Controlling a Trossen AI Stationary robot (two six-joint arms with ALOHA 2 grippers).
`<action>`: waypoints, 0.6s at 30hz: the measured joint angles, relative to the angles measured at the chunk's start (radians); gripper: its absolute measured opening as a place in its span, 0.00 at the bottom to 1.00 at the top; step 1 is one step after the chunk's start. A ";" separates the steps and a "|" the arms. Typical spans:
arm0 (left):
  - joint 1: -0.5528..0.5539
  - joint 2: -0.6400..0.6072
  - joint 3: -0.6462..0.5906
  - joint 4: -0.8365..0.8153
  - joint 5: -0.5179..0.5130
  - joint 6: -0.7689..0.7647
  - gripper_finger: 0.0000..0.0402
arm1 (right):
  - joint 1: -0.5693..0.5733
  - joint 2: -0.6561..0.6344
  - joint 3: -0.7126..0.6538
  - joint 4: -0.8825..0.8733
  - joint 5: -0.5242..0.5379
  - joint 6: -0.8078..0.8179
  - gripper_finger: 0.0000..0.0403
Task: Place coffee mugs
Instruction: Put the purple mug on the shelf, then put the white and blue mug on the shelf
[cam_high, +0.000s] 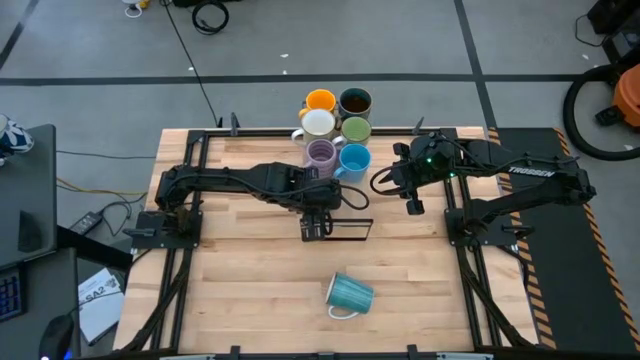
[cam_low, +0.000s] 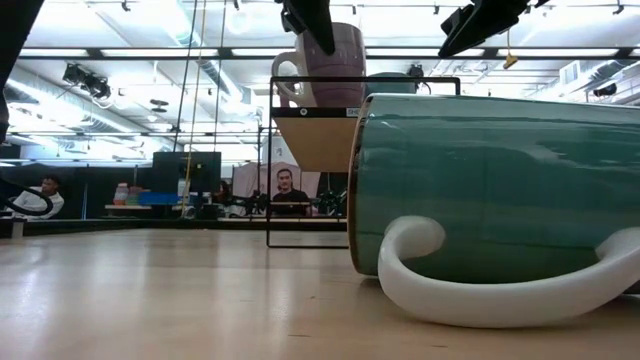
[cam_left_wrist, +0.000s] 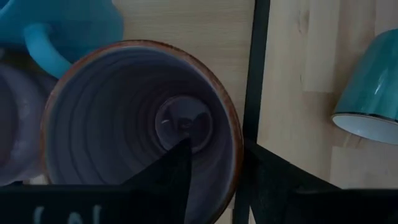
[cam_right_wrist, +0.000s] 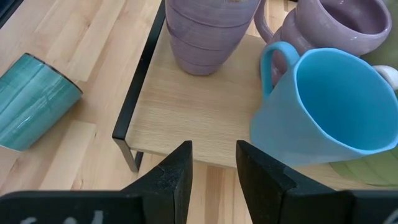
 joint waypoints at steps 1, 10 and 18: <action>0.000 0.000 0.000 0.000 0.000 0.000 0.35 | 0.000 0.000 0.000 0.000 0.000 0.000 0.32; 0.000 -0.020 0.001 0.021 0.000 0.000 0.35 | 0.000 0.000 0.000 0.000 0.000 0.000 0.32; -0.001 -0.050 0.001 0.053 -0.002 -0.001 0.35 | 0.000 0.000 0.000 0.000 0.000 0.000 0.32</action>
